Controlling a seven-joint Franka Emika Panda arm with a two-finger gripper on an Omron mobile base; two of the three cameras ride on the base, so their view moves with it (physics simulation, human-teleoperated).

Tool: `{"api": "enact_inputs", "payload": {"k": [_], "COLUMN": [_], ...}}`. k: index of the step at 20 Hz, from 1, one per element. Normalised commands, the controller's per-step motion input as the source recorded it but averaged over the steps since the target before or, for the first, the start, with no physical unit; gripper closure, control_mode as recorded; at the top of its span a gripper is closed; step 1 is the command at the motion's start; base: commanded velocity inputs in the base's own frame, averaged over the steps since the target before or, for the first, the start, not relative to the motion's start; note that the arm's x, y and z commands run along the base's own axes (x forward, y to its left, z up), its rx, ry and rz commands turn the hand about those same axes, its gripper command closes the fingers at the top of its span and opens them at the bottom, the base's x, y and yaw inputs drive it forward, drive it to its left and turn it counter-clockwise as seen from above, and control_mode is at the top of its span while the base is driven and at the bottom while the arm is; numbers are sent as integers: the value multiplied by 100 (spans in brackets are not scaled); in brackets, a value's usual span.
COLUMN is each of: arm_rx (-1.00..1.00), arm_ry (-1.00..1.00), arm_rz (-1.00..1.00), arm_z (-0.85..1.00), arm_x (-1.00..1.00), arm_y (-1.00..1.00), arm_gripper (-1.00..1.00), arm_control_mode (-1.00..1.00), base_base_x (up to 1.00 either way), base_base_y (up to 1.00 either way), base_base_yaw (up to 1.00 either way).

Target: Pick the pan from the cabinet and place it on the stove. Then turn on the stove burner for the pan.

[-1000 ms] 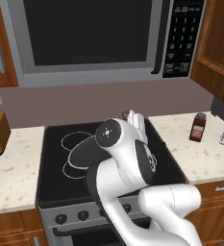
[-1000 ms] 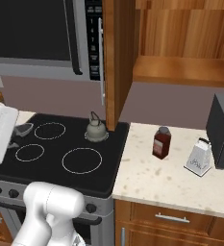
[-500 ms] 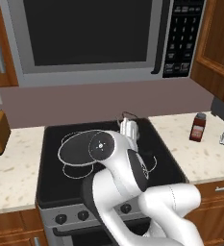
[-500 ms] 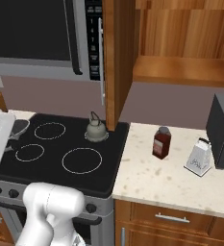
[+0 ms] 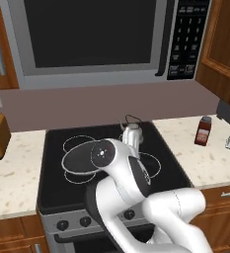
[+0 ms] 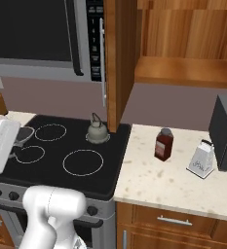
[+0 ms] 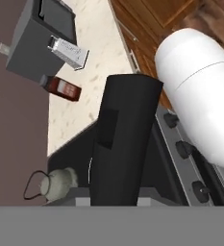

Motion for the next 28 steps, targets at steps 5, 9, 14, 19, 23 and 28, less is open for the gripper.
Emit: {"api": "enact_inputs", "payload": {"k": [5, 9, 14, 19, 23, 28], "arm_rx": [0, 0, 0, 0, 0, 0], "arm_ry": [-2, -1, -2, -3, -1, 0], "arm_rz": [6, 6, 7, 6, 4, 2], "arm_z": [-58, -46, -38, -34, -29, -30], "arm_x": [18, 22, 19, 13, 9, 10], "arm_y": [-10, -25, -31, -20, -4, 0], "arm_gripper": [100, 100, 100, 100, 100, 100], "arm_control_mode": [-100, -100, -100, -100, -100, -100], "base_base_x": [0, 0, 0, 0, 0, 0], "base_base_y": [0, 0, 0, 0, 0, 0], "base_base_yaw": [0, 0, 0, 0, 0, 0]}}
